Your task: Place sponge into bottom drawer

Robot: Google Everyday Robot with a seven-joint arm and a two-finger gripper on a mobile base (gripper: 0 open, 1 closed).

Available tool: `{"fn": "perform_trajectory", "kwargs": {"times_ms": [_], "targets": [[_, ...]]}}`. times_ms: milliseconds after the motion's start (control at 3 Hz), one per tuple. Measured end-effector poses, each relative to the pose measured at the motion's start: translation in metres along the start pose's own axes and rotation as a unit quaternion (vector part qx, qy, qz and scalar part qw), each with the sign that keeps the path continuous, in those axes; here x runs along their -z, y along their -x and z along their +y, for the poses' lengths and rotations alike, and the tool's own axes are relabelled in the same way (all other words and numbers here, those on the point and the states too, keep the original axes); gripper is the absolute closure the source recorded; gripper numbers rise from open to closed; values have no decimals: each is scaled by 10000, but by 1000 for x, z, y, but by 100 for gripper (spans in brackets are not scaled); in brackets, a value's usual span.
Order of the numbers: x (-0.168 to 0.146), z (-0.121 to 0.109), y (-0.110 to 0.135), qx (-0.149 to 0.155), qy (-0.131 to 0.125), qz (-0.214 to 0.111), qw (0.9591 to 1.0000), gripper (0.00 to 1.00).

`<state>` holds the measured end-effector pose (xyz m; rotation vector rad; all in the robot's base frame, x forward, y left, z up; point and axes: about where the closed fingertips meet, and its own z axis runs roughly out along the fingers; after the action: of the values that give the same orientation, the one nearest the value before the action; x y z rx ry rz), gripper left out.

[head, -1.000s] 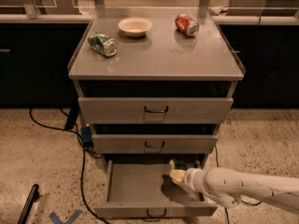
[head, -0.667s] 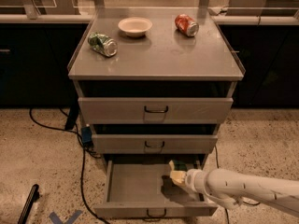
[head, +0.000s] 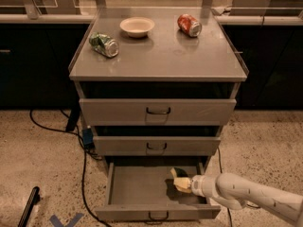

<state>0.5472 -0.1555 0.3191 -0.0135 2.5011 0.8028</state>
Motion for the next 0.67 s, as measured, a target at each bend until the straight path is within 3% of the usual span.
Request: {"fn": "perform_trajectory", "kwargs": {"times_ms": [333,667], "targets": [[-44,-30,-5,-287,151,328,9989,100],[-86,-52,-10,-506,89,679,9964,100]]}}
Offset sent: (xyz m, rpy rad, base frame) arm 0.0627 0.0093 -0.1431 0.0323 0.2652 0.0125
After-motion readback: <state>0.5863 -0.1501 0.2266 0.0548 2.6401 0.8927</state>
